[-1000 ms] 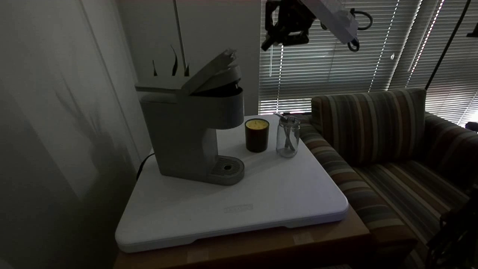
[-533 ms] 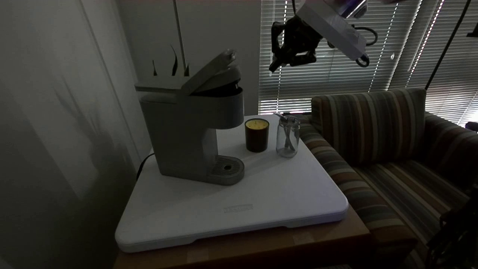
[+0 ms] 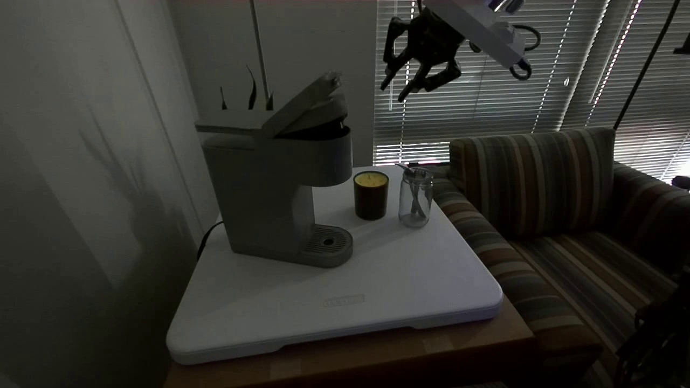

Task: Open the lid of the coffee maker

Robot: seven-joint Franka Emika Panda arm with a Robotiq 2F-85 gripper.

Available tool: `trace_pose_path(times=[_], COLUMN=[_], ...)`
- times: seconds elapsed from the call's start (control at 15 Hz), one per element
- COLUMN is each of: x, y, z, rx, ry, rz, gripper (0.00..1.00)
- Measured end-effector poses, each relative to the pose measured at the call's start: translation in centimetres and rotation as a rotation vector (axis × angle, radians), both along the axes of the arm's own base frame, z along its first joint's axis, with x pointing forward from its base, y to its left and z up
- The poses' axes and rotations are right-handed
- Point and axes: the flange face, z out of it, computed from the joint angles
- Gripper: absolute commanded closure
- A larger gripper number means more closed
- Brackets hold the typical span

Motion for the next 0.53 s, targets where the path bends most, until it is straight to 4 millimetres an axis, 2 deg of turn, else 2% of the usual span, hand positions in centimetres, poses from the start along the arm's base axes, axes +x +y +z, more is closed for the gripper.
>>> trace_pose_path(times=[0.27,0.53], x=[0.6,0.6], y=[-0.8,-0.7], z=[1.6,5.7], rx=[-0.023,-0.015], ry=[0.087,0.169], rz=[0.015,0.005], gripper=[0.03,0.0])
